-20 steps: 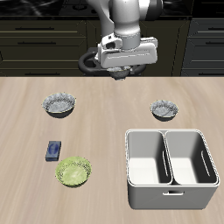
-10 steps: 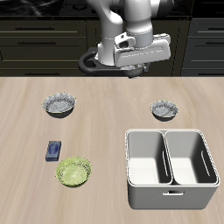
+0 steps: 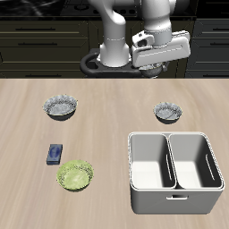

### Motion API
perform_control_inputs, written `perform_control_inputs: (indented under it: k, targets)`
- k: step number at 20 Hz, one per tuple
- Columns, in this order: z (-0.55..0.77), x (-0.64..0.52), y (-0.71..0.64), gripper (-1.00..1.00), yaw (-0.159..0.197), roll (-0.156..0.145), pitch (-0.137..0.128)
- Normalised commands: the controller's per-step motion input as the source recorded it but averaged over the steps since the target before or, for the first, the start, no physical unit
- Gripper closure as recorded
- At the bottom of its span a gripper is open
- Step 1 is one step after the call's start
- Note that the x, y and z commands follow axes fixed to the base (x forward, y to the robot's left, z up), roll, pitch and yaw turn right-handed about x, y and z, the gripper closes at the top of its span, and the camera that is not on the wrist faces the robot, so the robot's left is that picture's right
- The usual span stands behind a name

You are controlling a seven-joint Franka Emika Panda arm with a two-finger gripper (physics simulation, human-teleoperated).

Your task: Stack the smallest bowl on the middle-sized black bowl

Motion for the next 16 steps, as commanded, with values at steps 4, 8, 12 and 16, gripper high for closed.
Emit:
perform_control_inputs:
  k: [4, 8, 12, 16]
  targets:
    - [0.01, 0.11, 0.41, 1.0, 0.024, -0.002, -0.024]
    - [0.01, 0.14, 0.19, 1.0, 0.007, -0.027, -0.018]
    - [-0.08, 0.18, 0.22, 1.0, -0.007, -0.034, 0.006]
    - [-0.04, 0.08, 0.11, 1.0, 0.026, -0.04, -0.035]
